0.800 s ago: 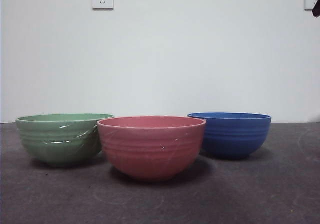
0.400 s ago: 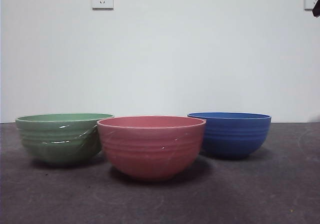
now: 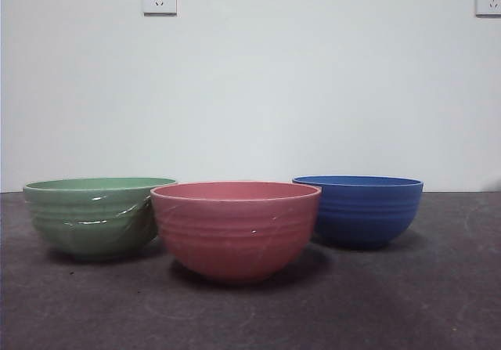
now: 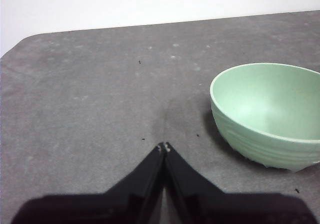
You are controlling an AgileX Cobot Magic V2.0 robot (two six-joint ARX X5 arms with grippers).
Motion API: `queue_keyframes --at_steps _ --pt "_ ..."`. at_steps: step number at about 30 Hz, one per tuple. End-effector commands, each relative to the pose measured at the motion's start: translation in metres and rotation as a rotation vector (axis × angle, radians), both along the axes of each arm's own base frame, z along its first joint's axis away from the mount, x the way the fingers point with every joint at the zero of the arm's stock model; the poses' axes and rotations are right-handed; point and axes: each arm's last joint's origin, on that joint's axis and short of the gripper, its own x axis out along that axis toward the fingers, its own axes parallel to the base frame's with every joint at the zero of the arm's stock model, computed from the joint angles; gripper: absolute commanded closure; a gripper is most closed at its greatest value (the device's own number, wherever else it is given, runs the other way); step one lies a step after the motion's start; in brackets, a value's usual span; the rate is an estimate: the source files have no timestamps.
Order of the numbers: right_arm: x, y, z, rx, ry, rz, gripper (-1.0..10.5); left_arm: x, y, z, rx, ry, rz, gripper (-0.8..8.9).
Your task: Pick up the green bowl on the top,put the green bowl on the left,pick up the red bowl in the middle,put the red bowl on the right
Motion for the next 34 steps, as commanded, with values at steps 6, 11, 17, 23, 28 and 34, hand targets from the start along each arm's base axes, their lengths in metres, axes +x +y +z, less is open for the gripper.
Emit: queue_keyframes --at_steps 6,11,17,23,28,34 --pt "-0.008 -0.012 -0.075 0.054 -0.083 0.037 9.4 0.000 0.000 -0.005 -0.006 0.019 0.007 8.15" --pt "-0.004 -0.012 -0.107 0.052 -0.070 0.027 9.4 0.000 0.000 -0.005 -0.006 0.019 0.006 8.15" --pt "-0.004 -0.012 -0.127 0.051 -0.040 0.026 9.4 0.000 0.000 -0.005 -0.006 0.019 0.006 8.15" --pt "-0.006 -0.013 -0.131 0.049 -0.032 0.022 9.4 0.000 0.000 -0.005 -0.006 0.019 0.006 8.15" --pt "-0.007 -0.013 -0.129 0.050 -0.060 0.021 9.4 0.000 0.000 -0.005 -0.006 0.019 0.006 8.15" --pt "-0.007 -0.013 -0.128 0.050 -0.064 0.021 9.4 0.000 0.000 -0.005 -0.006 0.019 0.006 8.15"
